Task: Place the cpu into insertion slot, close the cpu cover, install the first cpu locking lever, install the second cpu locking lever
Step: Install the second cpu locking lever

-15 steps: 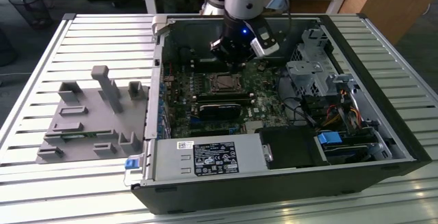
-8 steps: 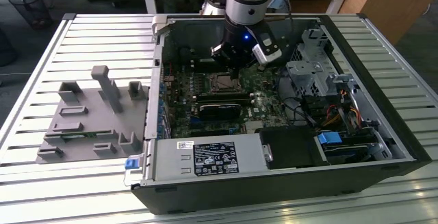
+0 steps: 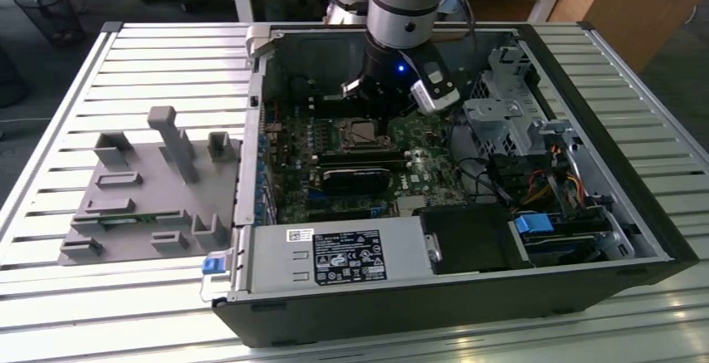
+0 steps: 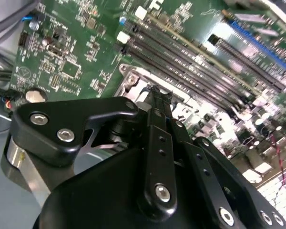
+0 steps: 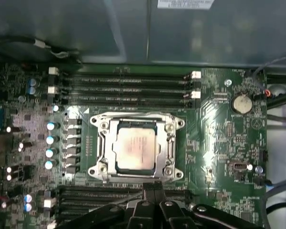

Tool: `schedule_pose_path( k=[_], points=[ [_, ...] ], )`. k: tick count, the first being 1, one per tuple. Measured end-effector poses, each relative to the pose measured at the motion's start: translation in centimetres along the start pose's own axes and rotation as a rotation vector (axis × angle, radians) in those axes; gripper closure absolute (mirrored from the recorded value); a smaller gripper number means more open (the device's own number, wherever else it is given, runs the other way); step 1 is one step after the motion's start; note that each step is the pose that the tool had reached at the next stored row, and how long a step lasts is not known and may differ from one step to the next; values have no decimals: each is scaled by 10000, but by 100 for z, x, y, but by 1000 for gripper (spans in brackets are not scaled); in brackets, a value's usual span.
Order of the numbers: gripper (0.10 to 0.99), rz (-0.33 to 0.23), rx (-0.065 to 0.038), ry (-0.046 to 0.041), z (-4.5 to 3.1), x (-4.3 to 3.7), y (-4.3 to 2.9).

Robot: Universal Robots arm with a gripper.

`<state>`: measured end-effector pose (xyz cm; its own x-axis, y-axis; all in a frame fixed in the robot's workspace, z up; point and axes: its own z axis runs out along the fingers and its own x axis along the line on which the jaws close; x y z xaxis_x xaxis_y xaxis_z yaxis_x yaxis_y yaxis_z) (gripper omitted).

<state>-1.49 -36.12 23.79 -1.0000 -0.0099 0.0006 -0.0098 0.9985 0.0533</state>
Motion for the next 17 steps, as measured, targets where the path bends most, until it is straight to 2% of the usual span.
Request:
schedule_pose_path(
  k=[10,13,17],
  points=[
    [965,1,0,0,4,135,-74],
    [965,0,-1,-1,9,197,-82],
    [965,-1,0,0,48,268,-83]
  ],
)
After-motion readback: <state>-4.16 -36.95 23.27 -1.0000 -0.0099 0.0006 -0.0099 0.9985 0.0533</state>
